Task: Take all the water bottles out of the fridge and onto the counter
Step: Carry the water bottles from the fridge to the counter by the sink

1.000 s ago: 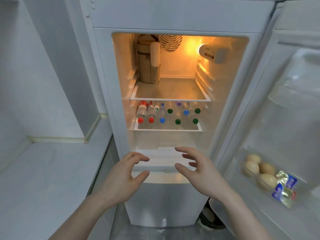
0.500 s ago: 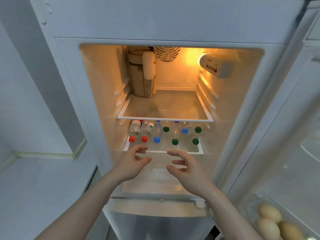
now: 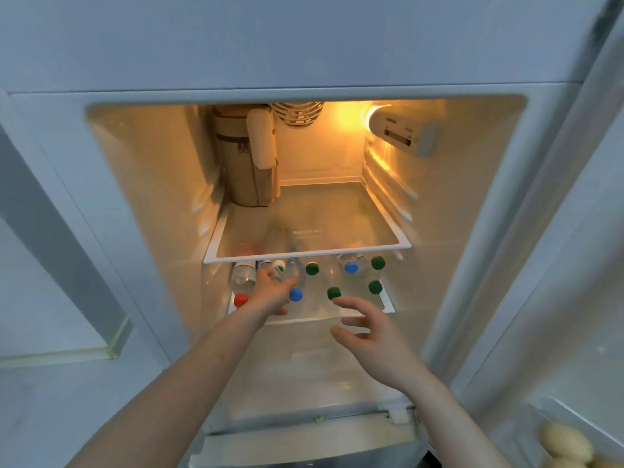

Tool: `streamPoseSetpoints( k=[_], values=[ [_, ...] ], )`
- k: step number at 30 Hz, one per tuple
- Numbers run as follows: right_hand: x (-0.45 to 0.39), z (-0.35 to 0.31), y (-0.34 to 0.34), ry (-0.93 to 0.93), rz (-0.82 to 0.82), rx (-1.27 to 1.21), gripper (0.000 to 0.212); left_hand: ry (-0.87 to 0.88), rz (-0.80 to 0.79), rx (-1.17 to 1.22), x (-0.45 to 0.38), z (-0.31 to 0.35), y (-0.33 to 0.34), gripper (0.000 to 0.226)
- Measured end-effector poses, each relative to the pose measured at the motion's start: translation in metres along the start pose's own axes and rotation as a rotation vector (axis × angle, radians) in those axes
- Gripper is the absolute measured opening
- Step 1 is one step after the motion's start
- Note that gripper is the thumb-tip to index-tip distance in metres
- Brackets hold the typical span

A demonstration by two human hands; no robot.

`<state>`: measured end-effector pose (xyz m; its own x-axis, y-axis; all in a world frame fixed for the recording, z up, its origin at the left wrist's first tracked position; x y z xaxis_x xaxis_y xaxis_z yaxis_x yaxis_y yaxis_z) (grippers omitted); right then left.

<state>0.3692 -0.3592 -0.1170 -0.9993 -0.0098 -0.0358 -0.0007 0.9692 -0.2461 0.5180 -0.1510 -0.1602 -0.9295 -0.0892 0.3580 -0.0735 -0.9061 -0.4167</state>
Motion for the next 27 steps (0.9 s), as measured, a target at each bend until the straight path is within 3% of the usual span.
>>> streamPoseSetpoints(
  k=[5,13,27],
  values=[
    [-0.013,-0.003,0.010,0.001,0.030,0.004,0.041,-0.072,-0.028,0.096,-0.016,0.002,0.002,0.066],
    [-0.016,-0.004,0.012,0.024,0.060,-0.011,0.039,-0.071,-0.084,0.174,-0.030,0.003,0.003,0.034],
    [0.001,0.001,-0.008,0.074,0.135,0.030,0.039,-0.132,-0.144,0.343,-0.051,0.013,0.011,0.024]
  ],
)
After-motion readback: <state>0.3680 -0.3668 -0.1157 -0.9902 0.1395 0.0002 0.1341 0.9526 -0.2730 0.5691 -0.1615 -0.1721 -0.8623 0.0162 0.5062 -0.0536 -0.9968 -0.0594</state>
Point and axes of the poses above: each hand's wrist, its own x-axis away from the middle knuckle, its own y-axis out of the palm, z = x × y, the point moved 6 cm from there along -x, towards the middle knuckle, and after that the axes turned 7 degrees about -x, right-handed, at the moved point
